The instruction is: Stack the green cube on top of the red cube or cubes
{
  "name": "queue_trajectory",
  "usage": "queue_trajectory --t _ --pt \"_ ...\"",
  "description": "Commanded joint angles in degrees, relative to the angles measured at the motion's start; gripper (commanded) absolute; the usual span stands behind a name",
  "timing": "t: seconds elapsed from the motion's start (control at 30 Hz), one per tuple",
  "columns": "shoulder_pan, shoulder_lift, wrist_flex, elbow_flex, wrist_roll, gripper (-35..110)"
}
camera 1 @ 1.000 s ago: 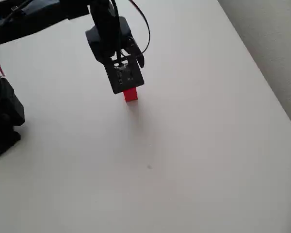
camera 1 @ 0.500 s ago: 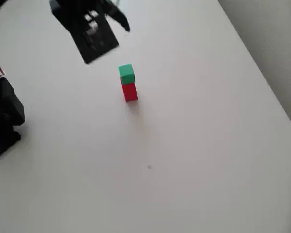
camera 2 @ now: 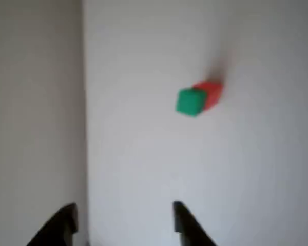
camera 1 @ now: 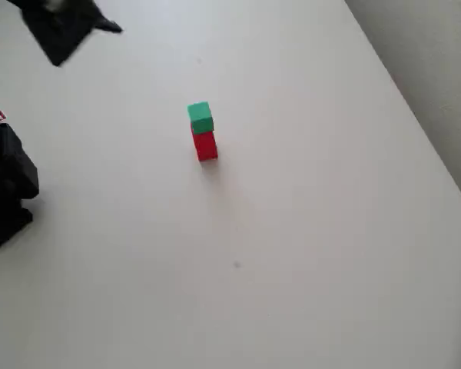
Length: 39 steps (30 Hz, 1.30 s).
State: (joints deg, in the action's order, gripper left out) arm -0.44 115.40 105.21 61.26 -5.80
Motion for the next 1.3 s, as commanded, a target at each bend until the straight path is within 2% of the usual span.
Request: queue_trajectory --t 0.0,0.33,0.83,1.27 --pt "1.67 8.00 0.26 -0.18 -1.23 22" --pt "2.37 20.30 -0.97 8.44 -2.64 22" --pt "5.01 44.74 -21.53 54.32 -9.76 22" --pt "4.48 55.02 -31.73 78.40 -10.72 21"
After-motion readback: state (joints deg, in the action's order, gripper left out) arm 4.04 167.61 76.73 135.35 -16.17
